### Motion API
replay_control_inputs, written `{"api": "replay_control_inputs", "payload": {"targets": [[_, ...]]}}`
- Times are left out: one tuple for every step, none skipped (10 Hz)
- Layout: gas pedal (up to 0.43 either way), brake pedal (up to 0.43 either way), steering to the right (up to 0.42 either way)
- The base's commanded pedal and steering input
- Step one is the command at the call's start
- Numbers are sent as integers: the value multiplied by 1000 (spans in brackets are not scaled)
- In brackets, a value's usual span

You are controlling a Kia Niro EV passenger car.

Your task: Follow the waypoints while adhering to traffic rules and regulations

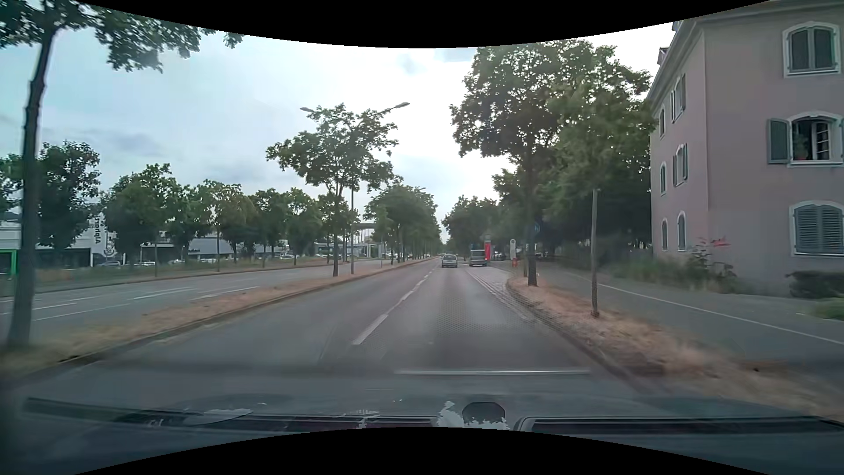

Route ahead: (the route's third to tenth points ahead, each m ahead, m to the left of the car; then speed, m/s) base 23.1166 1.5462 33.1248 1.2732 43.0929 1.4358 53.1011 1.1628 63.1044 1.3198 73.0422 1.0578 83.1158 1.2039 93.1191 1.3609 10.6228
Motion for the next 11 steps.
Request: {"api": "replay_control_inputs", "payload": {"targets": [[169,0,3],[157,0,2],[157,0,1],[157,0,1],[157,0,1],[150,0,1],[150,0,1],[150,0,0],[150,0,0],[150,0,-1],[150,0,-3]]}}
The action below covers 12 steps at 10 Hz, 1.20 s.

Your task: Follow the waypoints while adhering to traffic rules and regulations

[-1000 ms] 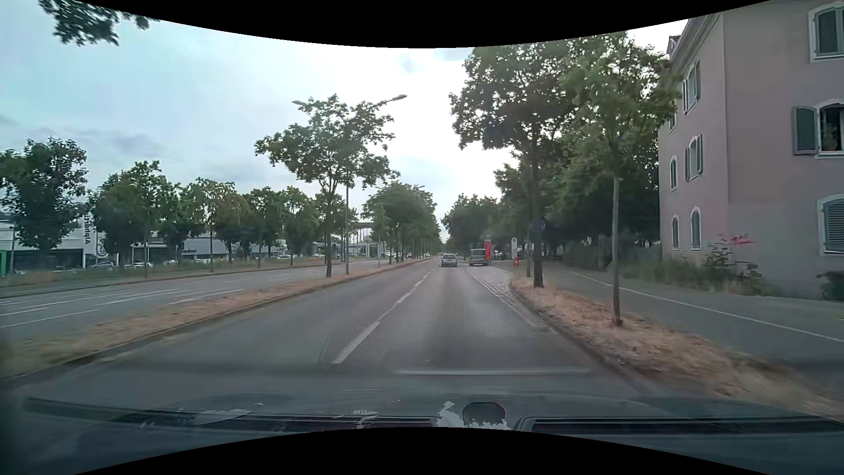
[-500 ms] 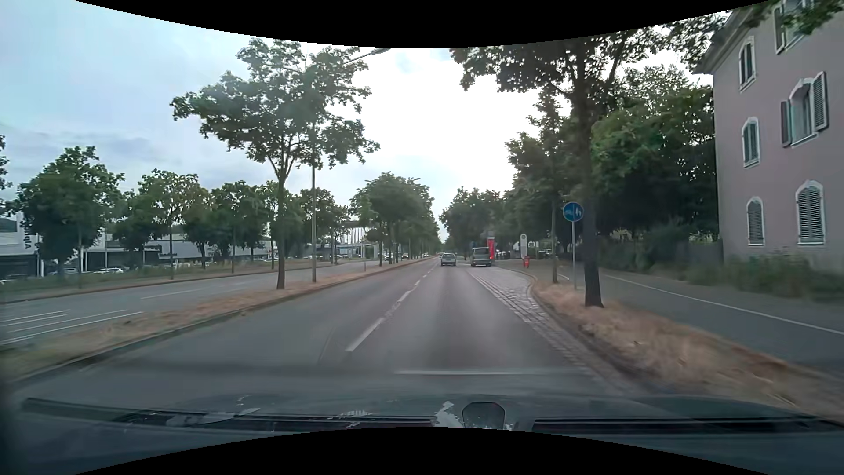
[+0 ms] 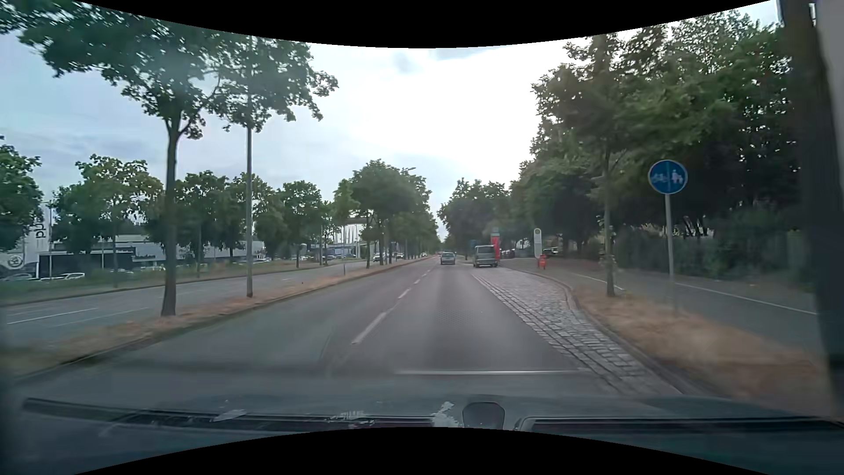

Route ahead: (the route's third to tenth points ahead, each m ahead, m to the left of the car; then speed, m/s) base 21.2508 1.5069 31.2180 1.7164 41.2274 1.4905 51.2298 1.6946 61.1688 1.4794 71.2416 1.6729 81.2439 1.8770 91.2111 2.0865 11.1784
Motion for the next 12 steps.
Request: {"api": "replay_control_inputs", "payload": {"targets": [[150,0,-4],[150,0,-4],[150,0,-4],[138,0,-4],[130,0,-4],[130,0,-4],[130,0,-4],[130,0,-4],[130,0,-4],[130,0,-4],[118,0,-4],[110,0,-4]]}}
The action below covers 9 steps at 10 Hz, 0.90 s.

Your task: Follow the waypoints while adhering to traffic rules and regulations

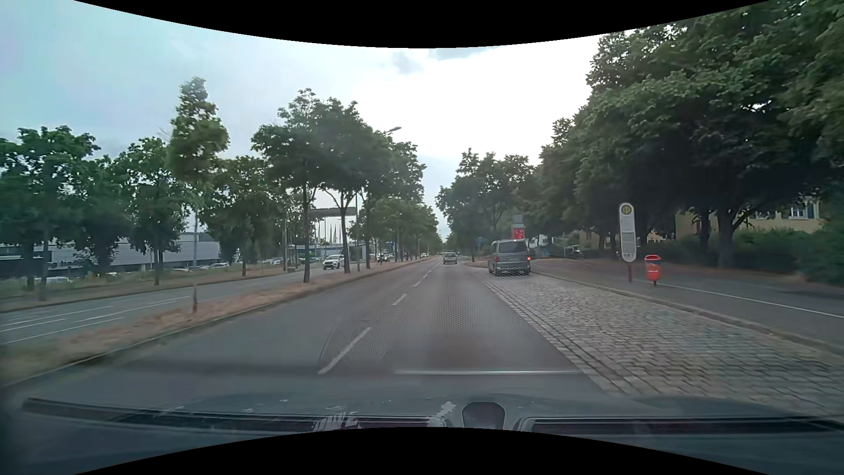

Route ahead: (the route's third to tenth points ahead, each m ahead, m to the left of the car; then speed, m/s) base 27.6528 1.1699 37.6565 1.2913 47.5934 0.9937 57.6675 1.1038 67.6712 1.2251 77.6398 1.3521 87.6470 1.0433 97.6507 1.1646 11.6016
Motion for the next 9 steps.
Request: {"api": "replay_control_inputs", "payload": {"targets": [[98,0,-4],[98,0,-4],[98,0,-4],[98,0,-4],[98,0,-4],[98,0,-4],[98,0,-3],[98,0,-4],[98,0,-4]]}}
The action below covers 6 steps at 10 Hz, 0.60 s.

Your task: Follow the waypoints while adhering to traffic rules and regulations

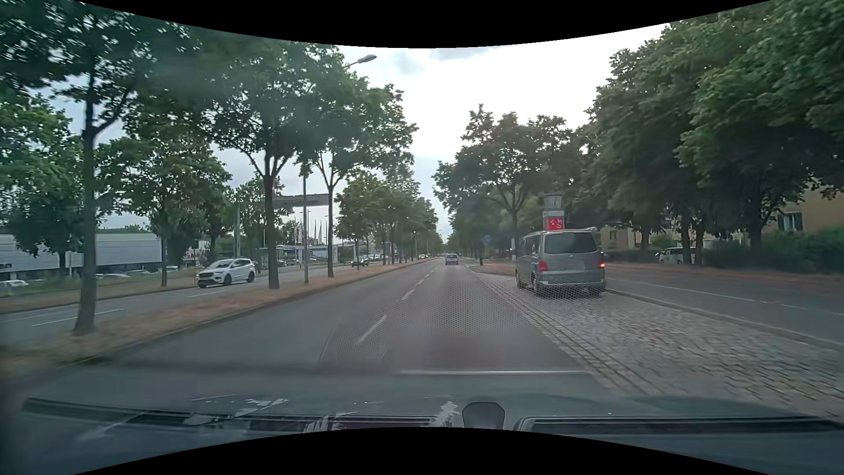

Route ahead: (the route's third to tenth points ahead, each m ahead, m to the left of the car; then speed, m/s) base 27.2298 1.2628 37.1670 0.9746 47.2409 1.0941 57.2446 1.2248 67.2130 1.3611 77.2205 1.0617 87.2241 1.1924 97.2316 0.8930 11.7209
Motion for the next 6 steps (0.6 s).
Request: {"api": "replay_control_inputs", "payload": {"targets": [[98,0,-3],[98,0,-3],[98,0,-3],[98,0,-2],[98,0,-2],[98,0,-2]]}}
